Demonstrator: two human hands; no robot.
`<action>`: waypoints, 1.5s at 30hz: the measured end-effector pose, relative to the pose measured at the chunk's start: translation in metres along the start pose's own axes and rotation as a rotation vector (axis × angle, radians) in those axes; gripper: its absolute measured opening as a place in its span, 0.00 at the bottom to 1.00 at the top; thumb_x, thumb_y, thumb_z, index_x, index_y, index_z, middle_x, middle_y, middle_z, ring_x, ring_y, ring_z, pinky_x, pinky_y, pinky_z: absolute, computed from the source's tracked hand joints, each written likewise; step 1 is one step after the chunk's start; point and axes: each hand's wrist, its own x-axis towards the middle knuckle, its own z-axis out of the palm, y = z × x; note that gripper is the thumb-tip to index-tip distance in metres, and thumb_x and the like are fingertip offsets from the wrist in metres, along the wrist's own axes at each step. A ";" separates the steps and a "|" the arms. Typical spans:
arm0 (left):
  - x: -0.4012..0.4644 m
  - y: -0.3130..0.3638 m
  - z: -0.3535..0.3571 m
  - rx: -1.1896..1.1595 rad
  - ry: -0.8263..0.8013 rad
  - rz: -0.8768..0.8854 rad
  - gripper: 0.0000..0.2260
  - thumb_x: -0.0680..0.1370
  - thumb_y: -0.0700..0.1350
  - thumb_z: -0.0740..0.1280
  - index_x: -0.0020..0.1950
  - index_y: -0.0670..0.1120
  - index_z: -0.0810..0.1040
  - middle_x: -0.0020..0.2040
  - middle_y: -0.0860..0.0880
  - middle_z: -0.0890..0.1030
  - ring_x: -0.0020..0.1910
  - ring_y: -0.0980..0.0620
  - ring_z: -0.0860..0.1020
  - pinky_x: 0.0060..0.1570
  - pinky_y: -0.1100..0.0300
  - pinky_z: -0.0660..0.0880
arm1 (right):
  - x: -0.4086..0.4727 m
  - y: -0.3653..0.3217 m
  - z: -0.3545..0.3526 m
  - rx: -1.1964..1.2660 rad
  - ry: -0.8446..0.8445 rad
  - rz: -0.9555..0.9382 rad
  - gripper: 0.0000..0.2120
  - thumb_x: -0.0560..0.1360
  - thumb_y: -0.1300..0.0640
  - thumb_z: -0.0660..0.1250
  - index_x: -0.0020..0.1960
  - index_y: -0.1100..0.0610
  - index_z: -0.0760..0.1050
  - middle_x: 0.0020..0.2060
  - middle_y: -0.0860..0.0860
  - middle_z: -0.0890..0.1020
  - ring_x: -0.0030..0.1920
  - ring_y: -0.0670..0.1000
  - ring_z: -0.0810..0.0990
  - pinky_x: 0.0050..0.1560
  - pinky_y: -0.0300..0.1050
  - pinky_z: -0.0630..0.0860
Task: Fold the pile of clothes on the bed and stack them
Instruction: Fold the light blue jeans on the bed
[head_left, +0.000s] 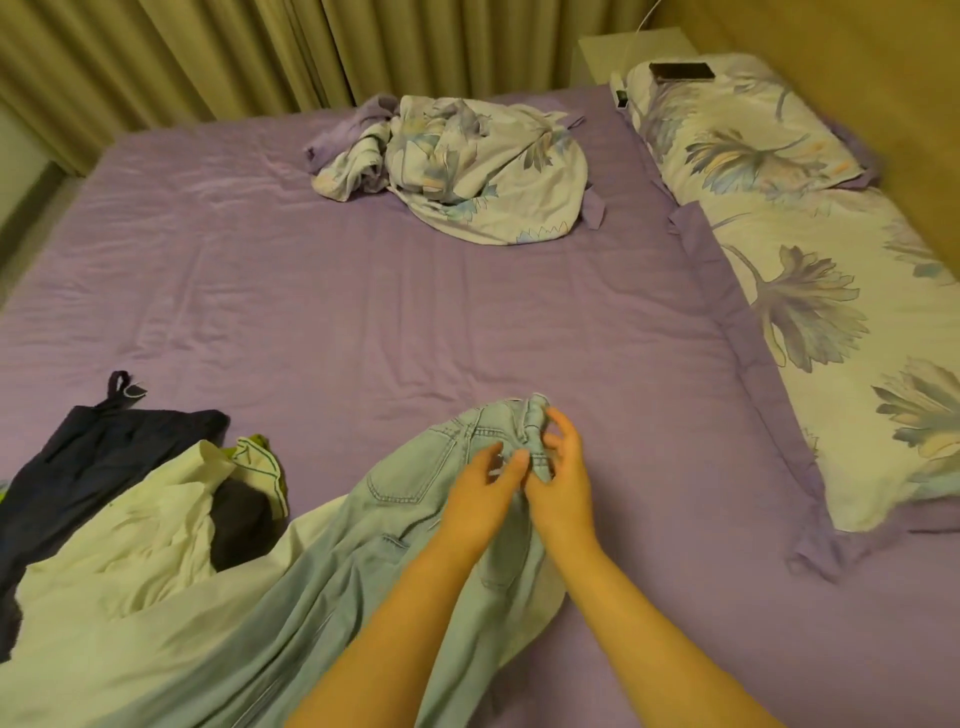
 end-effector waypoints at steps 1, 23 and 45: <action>-0.008 0.009 -0.007 -0.124 -0.006 0.002 0.23 0.78 0.57 0.63 0.71 0.50 0.69 0.69 0.49 0.73 0.66 0.50 0.73 0.66 0.55 0.70 | -0.009 -0.014 0.006 0.039 -0.051 -0.032 0.27 0.75 0.69 0.65 0.66 0.46 0.66 0.55 0.41 0.76 0.53 0.37 0.78 0.48 0.31 0.76; -0.219 0.180 -0.103 -0.105 0.121 0.612 0.12 0.83 0.45 0.59 0.50 0.39 0.78 0.44 0.46 0.83 0.43 0.51 0.82 0.41 0.60 0.79 | -0.121 -0.233 -0.061 -0.313 -0.311 -0.592 0.35 0.74 0.50 0.70 0.76 0.48 0.55 0.68 0.40 0.62 0.67 0.39 0.61 0.66 0.39 0.63; -0.320 0.263 -0.104 0.006 0.664 0.909 0.07 0.81 0.47 0.62 0.44 0.48 0.73 0.40 0.52 0.76 0.39 0.55 0.73 0.41 0.59 0.71 | -0.151 -0.384 -0.206 -0.385 0.011 -0.823 0.08 0.73 0.56 0.71 0.43 0.59 0.75 0.36 0.48 0.77 0.36 0.44 0.74 0.33 0.31 0.66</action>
